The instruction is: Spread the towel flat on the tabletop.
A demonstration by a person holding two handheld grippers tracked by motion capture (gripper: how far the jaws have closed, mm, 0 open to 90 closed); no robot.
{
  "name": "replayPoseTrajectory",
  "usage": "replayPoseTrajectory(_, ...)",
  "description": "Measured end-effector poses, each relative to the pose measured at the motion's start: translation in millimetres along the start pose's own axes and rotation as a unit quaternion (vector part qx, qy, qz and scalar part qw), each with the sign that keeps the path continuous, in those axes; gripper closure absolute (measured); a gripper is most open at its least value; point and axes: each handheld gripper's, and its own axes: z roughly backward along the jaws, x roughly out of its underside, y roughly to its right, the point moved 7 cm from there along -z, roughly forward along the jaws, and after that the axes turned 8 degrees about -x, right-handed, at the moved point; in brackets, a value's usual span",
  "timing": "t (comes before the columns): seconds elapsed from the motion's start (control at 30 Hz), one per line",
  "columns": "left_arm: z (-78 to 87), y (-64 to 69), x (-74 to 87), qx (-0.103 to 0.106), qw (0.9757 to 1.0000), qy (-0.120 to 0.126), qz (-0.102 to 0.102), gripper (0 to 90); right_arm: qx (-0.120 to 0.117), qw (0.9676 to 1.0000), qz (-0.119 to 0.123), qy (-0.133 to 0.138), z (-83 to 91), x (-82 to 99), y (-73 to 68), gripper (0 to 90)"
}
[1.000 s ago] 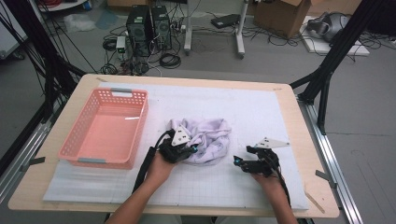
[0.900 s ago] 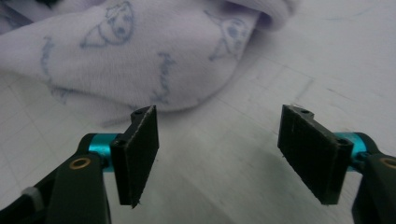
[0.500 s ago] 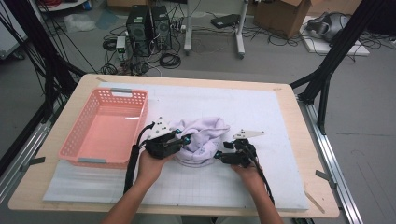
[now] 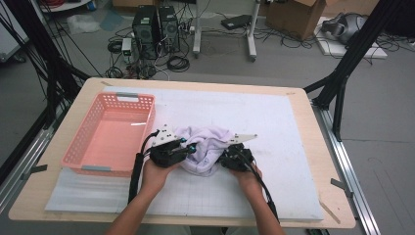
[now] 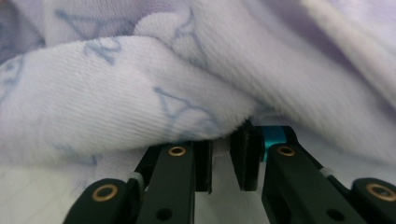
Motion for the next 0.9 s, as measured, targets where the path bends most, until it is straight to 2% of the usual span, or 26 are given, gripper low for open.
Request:
replayPoseTrajectory(0.07,1.4,2.2,2.2,0.008,0.9999,0.000,0.007,75.4,-0.004,0.9999,-0.005,0.012,14.0,6.8,2.5,81.3)
replayPoseTrajectory(0.2,-1.8,11.6,8.8,0.028,0.9995,-0.006,0.015,75.2,0.016,0.9992,-0.012,0.035,65.3,26.3,12.7,81.6)
replayPoseTrajectory(0.27,-6.4,22.7,10.7,0.049,0.9986,-0.008,0.021,75.1,0.023,0.9985,-0.015,0.047,92.8,35.4,16.3,81.8)
replayPoseTrajectory(0.3,-9.2,29.9,11.4,0.058,0.9981,-0.011,0.017,75.0,0.026,0.9982,-0.017,0.052,104.4,39.2,16.8,81.9)
replayPoseTrajectory(0.4,-18.8,52.6,12.7,0.079,0.9968,-0.017,0.001,74.8,0.056,0.9977,0.002,0.037,129.5,50.6,16.5,81.9)
replayPoseTrajectory(0.43,-18.8,52.6,12.7,0.079,0.9968,-0.017,0.001,74.4,0.065,0.9973,0.006,0.033,137.1,54.6,16.6,81.9)
replayPoseTrajectory(0.5,-27.5,67.3,14.5,0.095,0.9952,-0.024,-0.006,72.7,0.073,0.9966,0.006,0.037,153.8,63.2,17.1,81.9)
replayPoseTrajectory(0.57,-31.4,73.0,14.6,0.098,0.9947,-0.031,-0.004,66.2,0.082,0.9961,0.006,0.031,164.0,71.6,17.0,81.8)
replayPoseTrajectory(0.63,-32.0,71.8,13.6,0.093,0.9952,-0.031,0.001,51.8,0.097,0.9952,0.003,0.013,170.5,83.7,19.3,81.7)
replayPoseTrajectory(0.77,-23.3,59.6,8.2,0.078,0.9967,-0.021,0.000,43.6,0.105,0.9944,-0.004,0.003,172.4,96.0,25.6,77.1)
replayPoseTrajectory(0.9,-8.9,41.4,2.8,0.059,0.9983,-0.004,-0.001,41.6,0.121,0.9924,0.000,0.023,176.5,89.4,25.1,54.7)
